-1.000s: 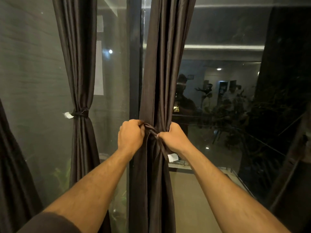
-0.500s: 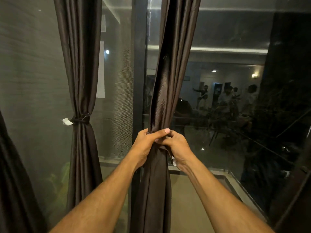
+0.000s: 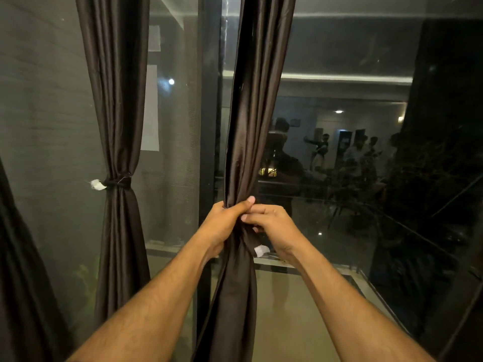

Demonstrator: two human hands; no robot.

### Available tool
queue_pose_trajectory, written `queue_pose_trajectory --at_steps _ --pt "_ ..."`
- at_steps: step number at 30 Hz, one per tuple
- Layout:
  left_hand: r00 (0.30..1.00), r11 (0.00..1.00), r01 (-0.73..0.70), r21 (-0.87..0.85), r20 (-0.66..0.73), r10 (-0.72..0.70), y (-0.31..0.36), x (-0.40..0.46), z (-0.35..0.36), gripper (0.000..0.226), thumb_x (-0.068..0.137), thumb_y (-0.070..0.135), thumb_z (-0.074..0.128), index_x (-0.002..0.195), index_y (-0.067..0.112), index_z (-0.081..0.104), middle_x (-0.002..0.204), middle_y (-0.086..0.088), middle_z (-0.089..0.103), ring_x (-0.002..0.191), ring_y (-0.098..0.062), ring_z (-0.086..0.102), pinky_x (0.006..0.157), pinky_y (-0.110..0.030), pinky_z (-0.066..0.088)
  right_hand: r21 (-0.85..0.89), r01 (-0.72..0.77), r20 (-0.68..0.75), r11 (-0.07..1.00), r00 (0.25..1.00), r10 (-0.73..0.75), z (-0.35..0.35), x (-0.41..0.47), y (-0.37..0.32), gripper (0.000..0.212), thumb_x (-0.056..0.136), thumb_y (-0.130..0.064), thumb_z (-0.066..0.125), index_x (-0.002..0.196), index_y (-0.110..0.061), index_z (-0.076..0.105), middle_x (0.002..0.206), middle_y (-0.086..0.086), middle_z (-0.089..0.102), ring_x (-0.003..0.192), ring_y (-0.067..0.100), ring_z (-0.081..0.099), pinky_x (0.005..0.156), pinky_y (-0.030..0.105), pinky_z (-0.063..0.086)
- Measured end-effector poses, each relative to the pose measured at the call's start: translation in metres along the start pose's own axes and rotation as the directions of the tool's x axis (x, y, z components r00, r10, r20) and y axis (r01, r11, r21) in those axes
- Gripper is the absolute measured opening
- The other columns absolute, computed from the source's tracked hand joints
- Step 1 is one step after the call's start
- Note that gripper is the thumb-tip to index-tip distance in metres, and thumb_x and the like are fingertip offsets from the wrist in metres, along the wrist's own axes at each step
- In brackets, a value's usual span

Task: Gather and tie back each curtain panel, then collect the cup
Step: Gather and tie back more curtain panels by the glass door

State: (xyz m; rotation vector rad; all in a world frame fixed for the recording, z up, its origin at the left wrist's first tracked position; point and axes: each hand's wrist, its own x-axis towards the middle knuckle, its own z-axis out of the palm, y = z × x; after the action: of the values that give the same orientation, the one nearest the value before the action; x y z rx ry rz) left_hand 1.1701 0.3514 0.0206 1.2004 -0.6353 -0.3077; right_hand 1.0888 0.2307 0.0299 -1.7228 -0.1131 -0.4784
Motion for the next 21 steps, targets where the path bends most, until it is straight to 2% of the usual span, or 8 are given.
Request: queue_pose_trajectory --at_steps 3,5,8,9,13,16,19,21 --pt "0.997 0.998 0.036 -0.05 -0.061 -0.039 0.0 -0.003 0.009 0.027 0.089 0.025 0.076 0.109 0.006 0.078 0.108 -0.023 0.076 0.098 -0.037 0.075 0.091 -0.051 0.06 0.073 -0.012 -0.268 0.997 0.963 0.031 -0.021 -0.002 -0.007 0.015 0.091 -0.008 0.064 0.091 -0.009 0.08 0.081 0.005 0.075 0.075 0.014 0.069 0.062 0.023 0.051" --pt "0.994 0.993 0.073 -0.091 -0.074 -0.08 0.0 -0.008 0.014 0.03 0.087 0.02 0.077 0.113 0.005 0.077 0.112 -0.024 0.075 0.102 -0.039 0.074 0.093 -0.054 0.059 0.007 -0.031 -0.452 1.0 0.892 0.03 -0.036 -0.001 -0.009 0.015 0.097 -0.015 0.06 0.106 -0.015 0.072 0.093 0.003 0.07 0.078 0.011 0.064 0.063 0.021 0.054" --pt "0.993 0.991 0.111 -0.075 -0.03 -0.114 0.001 -0.017 0.021 0.033 0.083 0.019 0.08 0.112 0.006 0.078 0.113 -0.021 0.076 0.105 -0.037 0.074 0.089 -0.049 0.061 0.071 -0.164 -0.166 0.984 0.971 0.174 -0.052 0.001 -0.011 0.034 0.105 -0.034 0.053 0.132 -0.016 0.063 0.121 0.003 0.068 0.106 0.017 0.064 0.102 0.041 0.053" --pt "0.994 0.993 0.102 -0.06 -0.03 -0.104 0.001 -0.019 0.023 0.035 0.084 0.02 0.08 0.116 0.006 0.076 0.115 -0.02 0.076 0.106 -0.036 0.074 0.089 -0.047 0.061 0.09 -0.188 -0.035 0.978 0.981 0.192 -0.056 -0.002 -0.012 0.036 0.107 -0.037 0.051 0.13 -0.016 0.067 0.122 0.007 0.072 0.109 0.023 0.068 0.105 0.045 0.052" --pt "0.992 0.999 -0.017 0.031 -0.124 0.021 -0.002 -0.021 0.037 0.034 0.088 0.017 0.079 0.12 0.005 0.074 0.114 -0.017 0.077 0.107 -0.032 0.074 0.096 -0.045 0.058 0.037 -0.164 0.159 0.986 0.975 0.156 -0.065 -0.013 -0.016 0.032 0.108 -0.027 0.052 0.118 -0.008 0.075 0.113 0.018 0.076 0.104 0.034 0.073 0.094 0.052 0.058" --pt "0.98 0.996 -0.082 0.043 -0.179 0.089 -0.005 -0.023 0.042 0.027 0.083 0.014 0.083 0.109 0.006 0.078 0.108 -0.018 0.078 0.102 -0.033 0.076 0.087 -0.041 0.062 0.024 -0.214 0.24 0.977 0.95 0.202 -0.076 -0.016 -0.02 0.03 0.108 -0.019 0.051 0.121 -0.002 0.072 0.115 0.024 0.074 0.105 0.034 0.071 0.095 0.052 0.058" --pt "0.975 0.989 -0.082 0.119 -0.196 0.105 -0.002 -0.026 0.04 0.026 0.079 0.02 0.088 0.102 0.01 0.081 0.105 -0.016 0.079 0.097 -0.032 0.077 0.082 -0.04 0.064 -0.051 -0.252 0.339 0.966 0.906 0.254 -0.086 -0.02 -0.027 0.024 0.105 -0.007 0.053 0.113 0.002 0.073 0.097 0.016 0.075 0.088 0.023 0.071 0.079 0.04 0.063" --pt "0.971 0.942 -0.07 0.328 -0.194 0.14 0.002 -0.029 0.04 0.027 0.082 0.032 0.086 0.099 0.012 0.081 0.098 -0.01 0.081 0.092 -0.026 0.078 0.087 -0.045 0.063 -0.084 -0.242 0.326 0.967 0.91 0.256 -0.085 -0.022 -0.029 0.018 0.103 -0.003 0.056 0.102 0.002 0.074 0.083 0.01 0.072 0.074 0.016 0.07 0.073 0.036 0.064"
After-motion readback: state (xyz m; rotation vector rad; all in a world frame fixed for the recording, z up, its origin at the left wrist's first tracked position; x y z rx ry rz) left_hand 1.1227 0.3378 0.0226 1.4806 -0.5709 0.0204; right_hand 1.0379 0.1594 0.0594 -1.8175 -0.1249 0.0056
